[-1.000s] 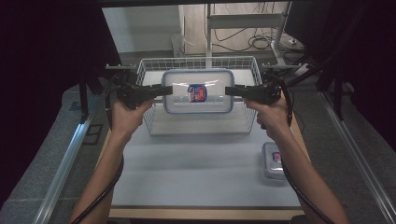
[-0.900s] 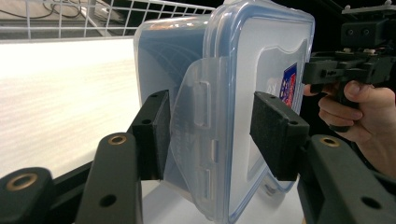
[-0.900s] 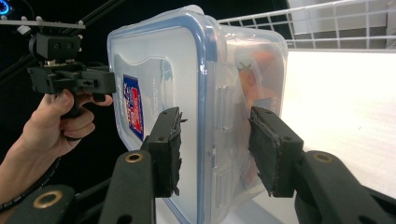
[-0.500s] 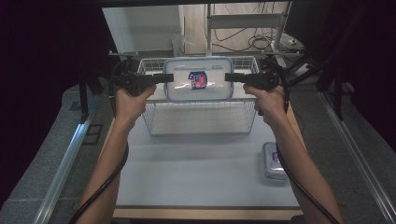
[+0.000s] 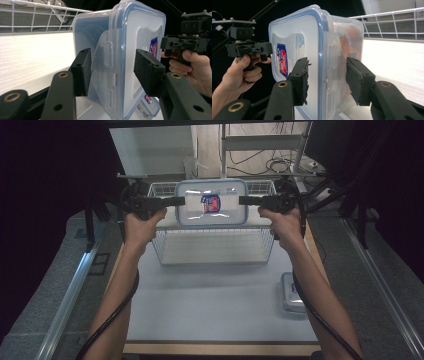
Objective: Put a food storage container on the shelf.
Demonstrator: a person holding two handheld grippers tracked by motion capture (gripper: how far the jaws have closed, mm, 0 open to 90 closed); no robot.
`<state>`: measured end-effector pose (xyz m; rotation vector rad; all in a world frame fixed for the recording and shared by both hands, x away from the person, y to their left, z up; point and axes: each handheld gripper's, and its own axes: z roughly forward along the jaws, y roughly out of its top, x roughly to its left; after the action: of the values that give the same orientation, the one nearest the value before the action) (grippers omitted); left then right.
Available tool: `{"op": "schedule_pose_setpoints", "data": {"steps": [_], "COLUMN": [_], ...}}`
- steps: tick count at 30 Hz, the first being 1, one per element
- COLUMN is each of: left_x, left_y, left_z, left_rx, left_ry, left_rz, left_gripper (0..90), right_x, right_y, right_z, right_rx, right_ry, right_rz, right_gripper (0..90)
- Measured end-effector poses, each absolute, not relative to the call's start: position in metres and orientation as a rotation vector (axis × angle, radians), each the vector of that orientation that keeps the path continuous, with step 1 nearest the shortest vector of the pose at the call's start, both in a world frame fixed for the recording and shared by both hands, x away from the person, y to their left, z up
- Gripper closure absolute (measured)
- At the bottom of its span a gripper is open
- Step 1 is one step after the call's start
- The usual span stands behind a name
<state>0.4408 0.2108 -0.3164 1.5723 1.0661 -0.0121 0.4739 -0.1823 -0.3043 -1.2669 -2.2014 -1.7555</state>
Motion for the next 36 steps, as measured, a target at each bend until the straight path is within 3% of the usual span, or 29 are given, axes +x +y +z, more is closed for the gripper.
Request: {"op": "schedule_pose_setpoints", "data": {"steps": [15,18,20,21,30,36], "left_x": [0.457,0.459,0.458,0.457,0.442,0.41], "left_y": [0.21,0.209,0.207,0.205,0.202,0.199], "left_z": [-0.324,-0.325,-0.326,-0.325,-0.316,-0.315], "left_rx": [1.505,1.51,1.518,1.563,1.588,1.634], "left_ry": [1.127,1.136,1.146,1.155,1.103,0.993], "left_rz": [-0.031,-0.026,0.028,0.115,0.261,0.373], "left_gripper": [47.0,44.8,43.7,44.0,42.8,51.5], "right_x": [0.487,0.488,0.488,0.488,0.483,0.468], "right_y": [-0.175,-0.174,-0.172,-0.169,-0.165,-0.172], "right_z": [-0.306,-0.305,-0.305,-0.305,-0.307,-0.303], "right_rx": [-1.345,-1.35,-1.357,-1.362,-1.353,-1.268], "right_ry": [-2.207,-2.248,-2.294,-2.349,-2.43,-2.469], "right_rz": [-1.795,-1.8,-1.798,-1.802,-1.807,-1.876], "right_gripper": [48.9,51.9,49.8,49.1,47.3,47.4]}}
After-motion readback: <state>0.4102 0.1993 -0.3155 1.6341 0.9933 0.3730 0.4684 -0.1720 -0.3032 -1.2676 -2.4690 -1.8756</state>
